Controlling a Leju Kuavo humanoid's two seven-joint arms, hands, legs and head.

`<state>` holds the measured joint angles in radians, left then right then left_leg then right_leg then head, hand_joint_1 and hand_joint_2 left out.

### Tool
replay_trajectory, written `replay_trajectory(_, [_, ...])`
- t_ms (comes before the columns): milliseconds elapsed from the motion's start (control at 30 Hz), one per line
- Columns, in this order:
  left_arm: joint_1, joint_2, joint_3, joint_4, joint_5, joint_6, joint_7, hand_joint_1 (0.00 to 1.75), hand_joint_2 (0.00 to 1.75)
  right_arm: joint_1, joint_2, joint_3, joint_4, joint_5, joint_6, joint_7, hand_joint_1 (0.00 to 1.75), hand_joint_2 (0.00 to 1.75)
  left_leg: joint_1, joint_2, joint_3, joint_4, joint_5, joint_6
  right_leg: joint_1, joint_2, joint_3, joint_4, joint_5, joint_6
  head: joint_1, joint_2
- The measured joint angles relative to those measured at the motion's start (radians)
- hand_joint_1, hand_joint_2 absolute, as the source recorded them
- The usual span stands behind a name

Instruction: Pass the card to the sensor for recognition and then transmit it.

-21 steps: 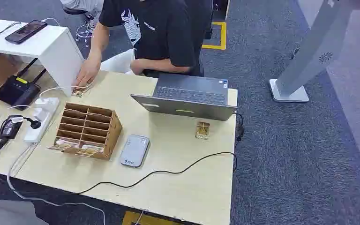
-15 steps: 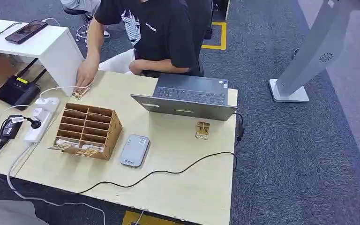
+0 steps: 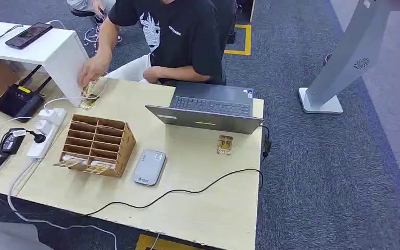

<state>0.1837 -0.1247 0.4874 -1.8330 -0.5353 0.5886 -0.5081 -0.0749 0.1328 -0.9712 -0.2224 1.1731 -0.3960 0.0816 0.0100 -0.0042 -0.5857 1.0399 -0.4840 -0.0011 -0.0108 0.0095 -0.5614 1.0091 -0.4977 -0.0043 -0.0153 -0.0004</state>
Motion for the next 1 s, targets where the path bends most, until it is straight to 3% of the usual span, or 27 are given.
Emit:
replay_trajectory(133, [-0.031, 0.037, -0.05, 0.0, -0.042, -0.004, 0.042, 0.0, 1.75, -0.001, 0.0, 0.0, 0.0, 0.006, 0.008, 0.003, 0.0, 1.75, 0.0, 0.0, 0.0, 0.0, 0.0, 0.0, 0.0, 0.0, 0.0, 0.0, 0.0, 0.0, 0.0, 0.0])
replay_trajectory(267, [-0.255, 0.204, -0.225, 0.104, -0.259, -0.037, 0.24, 0.0, 1.75, -0.01, 0.0, 0.0, 0.004, 0.048, 0.029, 0.011, 0.0, 1.75, 0.0, 0.001, -0.001, 0.002, 0.0, 0.001, 0.0, 0.002, -0.001, 0.0, 0.001, 0.001, 0.0, 0.0])
replay_trajectory(567, [-0.42, 0.257, -0.331, 0.245, -0.426, -0.077, 0.343, 0.0, 1.75, -0.015, 0.0, 0.003, 0.004, 0.073, 0.04, 0.014, 0.0, 1.75, 0.0, 0.002, -0.002, 0.003, 0.001, 0.001, 0.0, 0.003, 0.0, 0.001, 0.002, 0.002, 0.001, 0.0])
replay_trajectory(867, [-0.505, 0.272, -0.445, 0.33, -0.558, -0.104, 0.418, 0.0, 1.75, -0.017, 0.0, 0.01, 0.004, 0.092, 0.05, 0.013, 0.0, 1.75, 0.0, 0.003, -0.003, 0.004, 0.001, 0.001, 0.0, 0.004, -0.002, 0.001, 0.003, 0.004, 0.001, 0.0])
replay_trajectory(1000, [-0.523, 0.276, -0.472, 0.349, -0.568, -0.108, 0.428, 0.0, 1.75, -0.016, 0.0, 0.01, 0.005, 0.094, 0.051, 0.013, 0.0, 1.75, 0.0, 0.004, -0.003, 0.004, 0.001, 0.001, 0.0, 0.005, -0.002, 0.001, 0.003, 0.004, 0.002, 0.0])
